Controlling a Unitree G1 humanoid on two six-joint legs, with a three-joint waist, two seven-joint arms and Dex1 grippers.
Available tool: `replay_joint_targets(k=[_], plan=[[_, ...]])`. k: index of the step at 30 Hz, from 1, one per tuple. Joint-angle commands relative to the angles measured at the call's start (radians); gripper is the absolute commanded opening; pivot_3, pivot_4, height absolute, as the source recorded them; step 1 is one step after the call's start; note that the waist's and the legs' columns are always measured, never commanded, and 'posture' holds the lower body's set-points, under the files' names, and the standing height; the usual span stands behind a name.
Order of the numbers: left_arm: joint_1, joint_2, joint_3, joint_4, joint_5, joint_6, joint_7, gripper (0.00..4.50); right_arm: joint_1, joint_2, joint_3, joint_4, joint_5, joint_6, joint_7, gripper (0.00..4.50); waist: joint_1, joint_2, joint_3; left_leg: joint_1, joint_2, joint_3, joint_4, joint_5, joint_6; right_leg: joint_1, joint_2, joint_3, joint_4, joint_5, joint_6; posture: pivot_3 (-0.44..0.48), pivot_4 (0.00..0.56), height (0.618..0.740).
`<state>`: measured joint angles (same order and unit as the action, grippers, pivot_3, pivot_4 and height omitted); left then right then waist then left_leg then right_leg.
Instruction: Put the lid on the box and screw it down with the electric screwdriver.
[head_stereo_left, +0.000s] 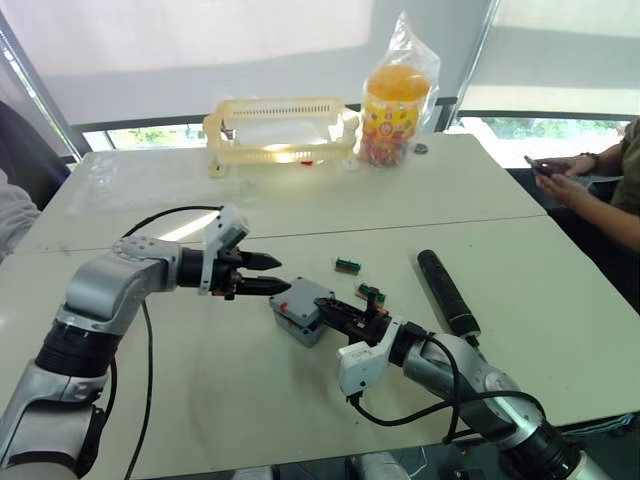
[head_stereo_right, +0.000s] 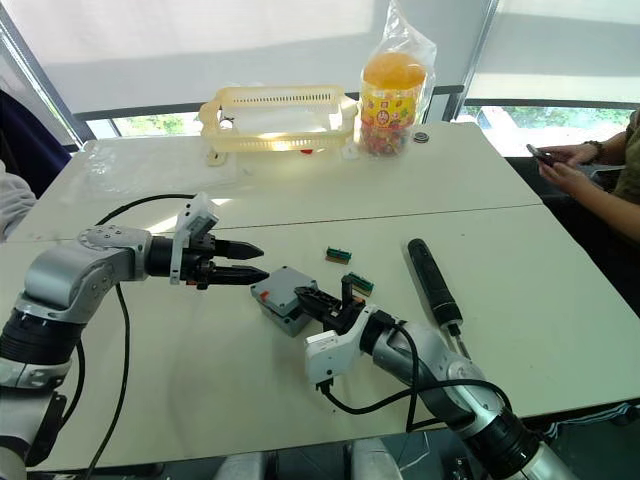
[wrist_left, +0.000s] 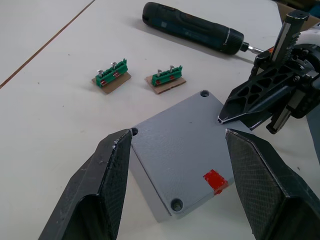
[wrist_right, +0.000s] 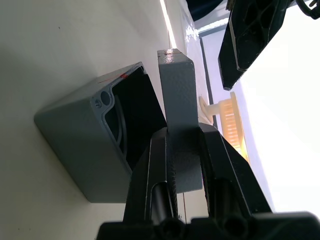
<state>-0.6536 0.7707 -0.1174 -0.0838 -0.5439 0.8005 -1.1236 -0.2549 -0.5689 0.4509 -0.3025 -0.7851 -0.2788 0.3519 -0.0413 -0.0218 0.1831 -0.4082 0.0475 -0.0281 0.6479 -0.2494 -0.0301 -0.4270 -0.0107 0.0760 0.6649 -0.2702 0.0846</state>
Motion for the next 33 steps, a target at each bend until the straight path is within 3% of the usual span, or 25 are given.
replay_joint_targets(k=[1, 12, 19, 21, 33], plan=[[0.014, -0.006, -0.023, -0.034, 0.025, -0.034, -0.009, 3.02, 0.001, 0.007, -0.016, -0.001, -0.007, -0.021, -0.008, 0.11, 0.0, 0.0, 0.0, 0.0, 0.0, 0.0, 0.0, 0.0, 0.0, 0.0, 0.0, 0.0, 0.0, 0.0, 0.0, 0.0, 0.15, 0.74], [0.054, -0.038, -0.111, -0.038, 0.127, -0.115, -0.008, 3.02, 0.026, 0.008, -0.016, 0.023, -0.016, -0.048, -0.018, 0.11, 0.001, 0.0, -0.002, 0.001, 0.0, 0.0, 0.0, 0.0, 0.0, 0.001, 0.0, 0.0, 0.0, 0.0, 0.0, 0.0, 0.15, 0.74], [0.079, -0.039, -0.129, -0.018, 0.163, -0.145, -0.018, 3.07, 0.027, 0.015, -0.025, 0.034, -0.025, -0.06, -0.037, 3.62, 0.001, -0.001, -0.003, 0.003, 0.0, 0.0, 0.0, 0.0, 0.0, 0.003, 0.0, 0.0, 0.0, 0.0, 0.0, 0.0, 0.15, 0.74], [0.084, -0.041, -0.13, -0.014, 0.173, -0.153, -0.018, 3.07, 0.028, 0.017, -0.029, 0.035, -0.027, -0.064, -0.039, 4.43, 0.0, -0.001, -0.003, 0.004, 0.0, 0.0, 0.0, 0.0, 0.0, 0.005, 0.0, 0.0, 0.001, 0.0, 0.0, 0.0, 0.15, 0.74], [0.109, -0.07, -0.138, 0.039, 0.253, -0.194, 0.048, 3.07, 0.039, -0.02, -0.077, 0.023, -0.001, -0.088, -0.036, 4.43, 0.003, -0.001, -0.003, 0.018, 0.0, 0.0, -0.001, -0.001, 0.001, 0.019, 0.0, 0.0, -0.001, -0.003, -0.003, 0.0, 0.15, 0.74]])
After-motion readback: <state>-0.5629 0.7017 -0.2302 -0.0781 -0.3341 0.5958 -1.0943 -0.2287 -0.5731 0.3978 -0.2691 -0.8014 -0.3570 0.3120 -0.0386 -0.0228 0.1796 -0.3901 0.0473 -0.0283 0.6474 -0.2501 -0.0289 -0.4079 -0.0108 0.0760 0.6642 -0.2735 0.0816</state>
